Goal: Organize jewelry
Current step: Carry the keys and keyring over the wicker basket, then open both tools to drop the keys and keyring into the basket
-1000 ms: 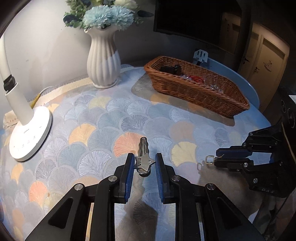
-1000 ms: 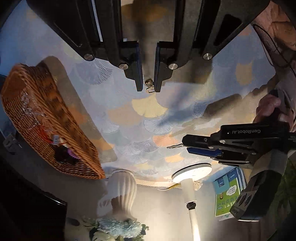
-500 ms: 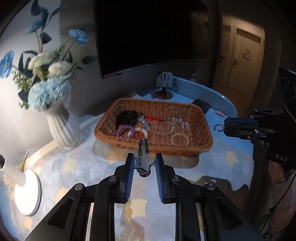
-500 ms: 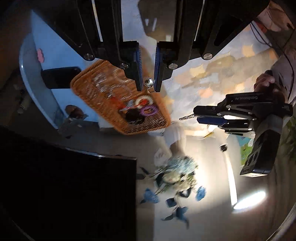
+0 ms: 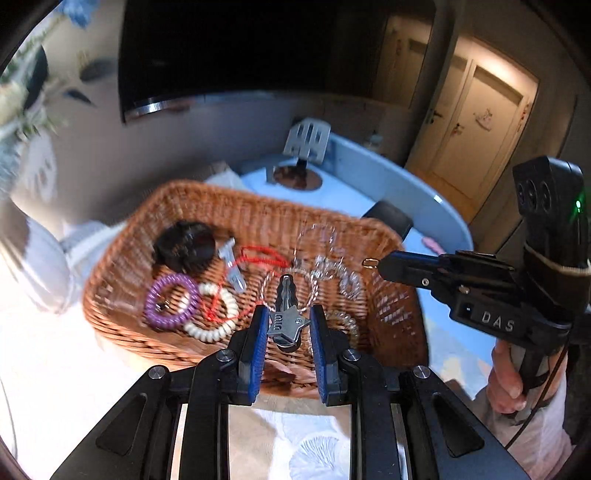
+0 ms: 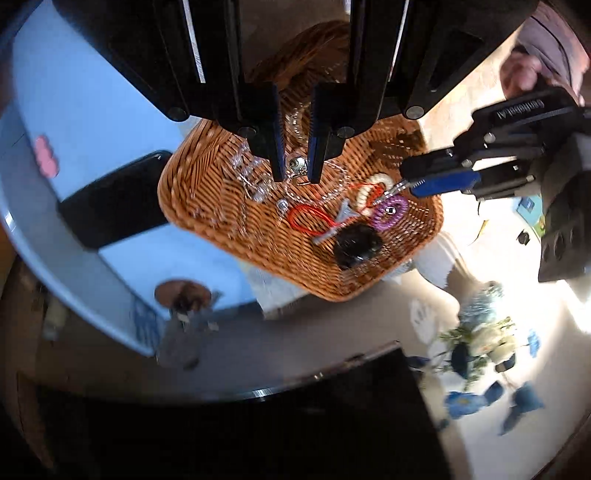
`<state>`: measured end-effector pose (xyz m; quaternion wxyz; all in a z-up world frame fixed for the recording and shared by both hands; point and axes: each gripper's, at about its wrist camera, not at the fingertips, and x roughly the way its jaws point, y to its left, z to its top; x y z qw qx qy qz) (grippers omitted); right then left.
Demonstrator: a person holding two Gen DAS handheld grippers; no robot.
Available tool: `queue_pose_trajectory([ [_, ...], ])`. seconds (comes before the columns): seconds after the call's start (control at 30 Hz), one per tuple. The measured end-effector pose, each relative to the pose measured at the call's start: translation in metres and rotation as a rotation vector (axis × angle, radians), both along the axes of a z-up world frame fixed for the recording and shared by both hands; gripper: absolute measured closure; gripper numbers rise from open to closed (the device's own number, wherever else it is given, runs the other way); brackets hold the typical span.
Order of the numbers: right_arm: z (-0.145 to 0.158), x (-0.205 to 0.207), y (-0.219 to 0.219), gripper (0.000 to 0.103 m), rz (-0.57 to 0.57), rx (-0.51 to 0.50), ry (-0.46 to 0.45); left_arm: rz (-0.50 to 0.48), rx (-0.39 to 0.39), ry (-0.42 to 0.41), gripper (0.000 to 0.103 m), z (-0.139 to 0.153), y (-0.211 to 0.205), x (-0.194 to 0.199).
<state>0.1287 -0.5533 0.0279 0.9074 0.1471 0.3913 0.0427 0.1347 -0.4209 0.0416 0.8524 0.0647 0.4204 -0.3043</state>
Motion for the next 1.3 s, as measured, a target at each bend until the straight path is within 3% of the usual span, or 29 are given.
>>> queue_pose_trajectory([
  [0.2, -0.011, 0.012, -0.003, 0.090, -0.003, 0.026, 0.024, 0.016, -0.003, 0.031, 0.080, -0.018, -0.010, 0.011],
  [0.43, -0.015, 0.018, -0.002, 0.086, -0.051, 0.002, 0.030, 0.043, 0.004, -0.014, 0.079, -0.017, -0.009, 0.010],
  [0.53, -0.012, 0.015, -0.003, 0.070, -0.062, 0.001, 0.018, 0.046, -0.001, -0.012, 0.059, -0.013, -0.006, 0.010],
  [0.67, 0.000, 0.010, 0.003, 0.067, -0.054, -0.007, -0.019, 0.043, -0.033, -0.022, 0.056, -0.005, 0.002, 0.007],
  [0.93, 0.050, -0.007, 0.043, 0.067, -0.018, -0.068, -0.114, 0.073, -0.103, -0.086, 0.056, 0.036, 0.038, -0.018],
  [1.1, 0.084, -0.021, 0.087, 0.055, 0.009, -0.083, -0.198, 0.118, -0.149, -0.171, 0.056, 0.076, 0.086, -0.049],
  [1.13, 0.089, -0.023, 0.097, 0.048, 0.008, -0.085, -0.217, 0.136, -0.157, -0.191, 0.055, 0.084, 0.099, -0.057],
  [1.2, 0.095, -0.030, 0.119, 0.037, -0.014, -0.089, -0.255, 0.177, -0.164, -0.235, 0.045, 0.098, 0.126, -0.075],
  [1.27, 0.092, -0.041, 0.142, 0.033, -0.078, -0.089, -0.290, 0.210, -0.168, -0.269, 0.026, 0.107, 0.149, -0.093],
  [1.3, 0.087, -0.049, 0.153, 0.032, -0.136, -0.103, -0.307, 0.217, -0.165, -0.277, 0.025, 0.109, 0.159, -0.100],
])
